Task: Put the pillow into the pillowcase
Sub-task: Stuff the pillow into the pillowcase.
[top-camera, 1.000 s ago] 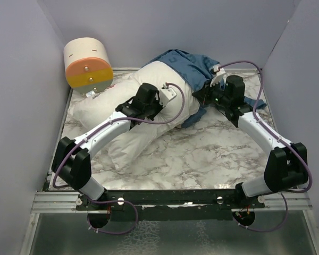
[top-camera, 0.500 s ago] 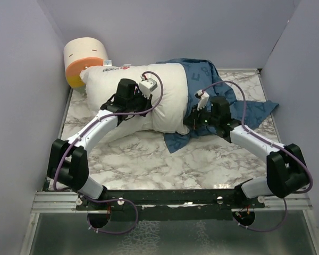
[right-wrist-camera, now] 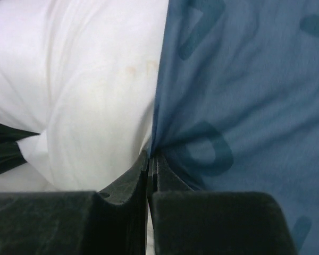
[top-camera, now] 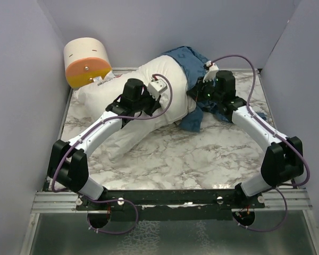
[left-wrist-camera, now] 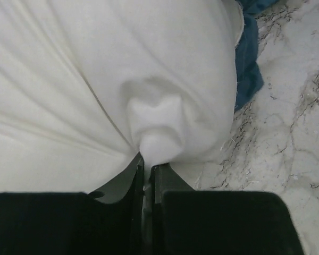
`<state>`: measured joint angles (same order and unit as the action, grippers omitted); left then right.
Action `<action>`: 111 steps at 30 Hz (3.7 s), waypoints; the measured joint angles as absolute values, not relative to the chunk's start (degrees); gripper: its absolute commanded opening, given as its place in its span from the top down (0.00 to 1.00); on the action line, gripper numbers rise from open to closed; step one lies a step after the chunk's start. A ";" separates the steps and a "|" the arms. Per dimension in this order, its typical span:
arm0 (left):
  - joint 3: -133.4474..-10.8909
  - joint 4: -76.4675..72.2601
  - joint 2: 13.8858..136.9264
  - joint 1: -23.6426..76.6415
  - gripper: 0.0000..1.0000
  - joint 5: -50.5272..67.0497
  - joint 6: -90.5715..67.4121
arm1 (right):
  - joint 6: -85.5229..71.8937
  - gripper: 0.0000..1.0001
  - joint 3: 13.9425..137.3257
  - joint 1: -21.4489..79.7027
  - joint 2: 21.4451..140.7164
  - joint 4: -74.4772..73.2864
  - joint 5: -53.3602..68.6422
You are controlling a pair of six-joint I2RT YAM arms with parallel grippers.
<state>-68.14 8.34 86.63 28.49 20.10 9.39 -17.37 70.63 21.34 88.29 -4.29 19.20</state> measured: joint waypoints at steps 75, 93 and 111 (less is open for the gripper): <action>-62.83 -8.21 102.80 52.64 0.94 -22.28 51.70 | -53.56 0.15 11.60 19.27 66.59 30.13 1.87; -68.62 -0.97 101.43 44.69 1.00 -6.70 37.89 | -57.91 0.99 22.24 18.17 102.08 60.20 4.56; -96.97 14.31 112.90 37.58 1.00 9.45 12.86 | -37.19 0.99 26.83 28.45 77.62 45.93 20.58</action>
<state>-96.97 14.31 112.90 37.58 9.45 12.86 -37.19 26.83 28.45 77.62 45.93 20.58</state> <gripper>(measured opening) 0.019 0.013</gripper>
